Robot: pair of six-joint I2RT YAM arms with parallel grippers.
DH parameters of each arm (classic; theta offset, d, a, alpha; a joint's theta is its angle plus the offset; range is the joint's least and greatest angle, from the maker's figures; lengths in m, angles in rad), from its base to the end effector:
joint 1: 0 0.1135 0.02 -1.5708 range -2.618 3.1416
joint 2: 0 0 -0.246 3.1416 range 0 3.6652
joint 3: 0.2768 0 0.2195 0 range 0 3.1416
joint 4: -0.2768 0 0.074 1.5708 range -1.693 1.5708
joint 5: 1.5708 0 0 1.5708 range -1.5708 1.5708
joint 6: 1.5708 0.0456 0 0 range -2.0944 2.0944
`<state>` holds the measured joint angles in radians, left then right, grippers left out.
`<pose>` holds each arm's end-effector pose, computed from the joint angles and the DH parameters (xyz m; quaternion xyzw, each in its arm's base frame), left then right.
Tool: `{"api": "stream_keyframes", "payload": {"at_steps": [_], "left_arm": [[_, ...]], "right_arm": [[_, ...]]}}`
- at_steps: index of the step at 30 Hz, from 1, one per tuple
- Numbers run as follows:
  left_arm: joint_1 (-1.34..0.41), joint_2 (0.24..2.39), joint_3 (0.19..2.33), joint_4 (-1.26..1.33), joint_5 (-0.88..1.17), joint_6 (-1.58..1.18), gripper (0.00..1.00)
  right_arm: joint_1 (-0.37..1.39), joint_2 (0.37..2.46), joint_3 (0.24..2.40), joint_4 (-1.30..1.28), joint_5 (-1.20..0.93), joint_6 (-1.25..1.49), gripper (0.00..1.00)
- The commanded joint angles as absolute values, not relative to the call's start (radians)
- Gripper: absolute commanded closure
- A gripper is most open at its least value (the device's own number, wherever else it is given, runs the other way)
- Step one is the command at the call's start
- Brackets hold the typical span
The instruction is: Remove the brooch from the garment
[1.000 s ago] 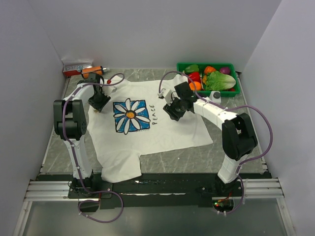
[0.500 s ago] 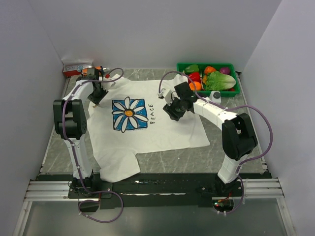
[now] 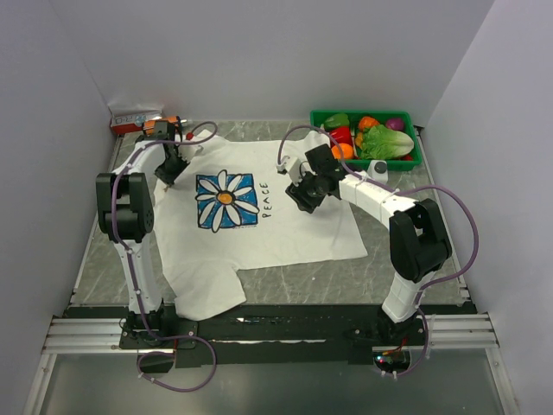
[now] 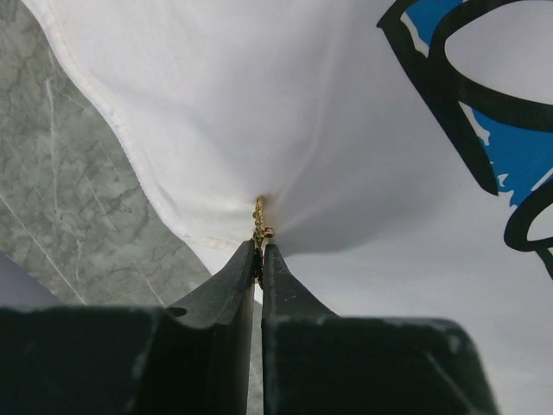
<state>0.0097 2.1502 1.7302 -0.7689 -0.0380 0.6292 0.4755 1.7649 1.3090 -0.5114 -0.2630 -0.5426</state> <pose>0.4165 0.0058 0.1771 0.2958 0.9360 0.0773 0.1743 0.3061 0.1710 0.2186 -0.4953 0.8076 0.1152 0.2987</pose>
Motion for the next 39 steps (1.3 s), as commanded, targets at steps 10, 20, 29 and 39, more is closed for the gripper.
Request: {"api": "stream_keyframes", "payload": {"at_steps": [10, 20, 29, 39], "left_arm": [[-0.067, 2.063, 1.819, -0.988, 0.003, 0.612, 0.99], [-0.196, 2.031, 1.739, -1.155, -0.351, 0.818, 0.99], [-0.242, 2.099, 1.941, -1.371, -0.186, 0.81, 0.99], [-0.262, 2.128, 1.96, -1.371, 0.072, 0.732, 0.99]], "right_arm": [[0.488, 1.737, 1.344, -0.531, -0.33, -0.56, 0.49], [0.497, 1.805, 1.46, -0.615, -0.367, -0.572, 0.52], [0.497, 1.787, 1.442, -0.612, -0.394, -0.528, 0.52], [0.489, 1.634, 1.292, -0.575, -0.517, -0.508, 0.53]]}}
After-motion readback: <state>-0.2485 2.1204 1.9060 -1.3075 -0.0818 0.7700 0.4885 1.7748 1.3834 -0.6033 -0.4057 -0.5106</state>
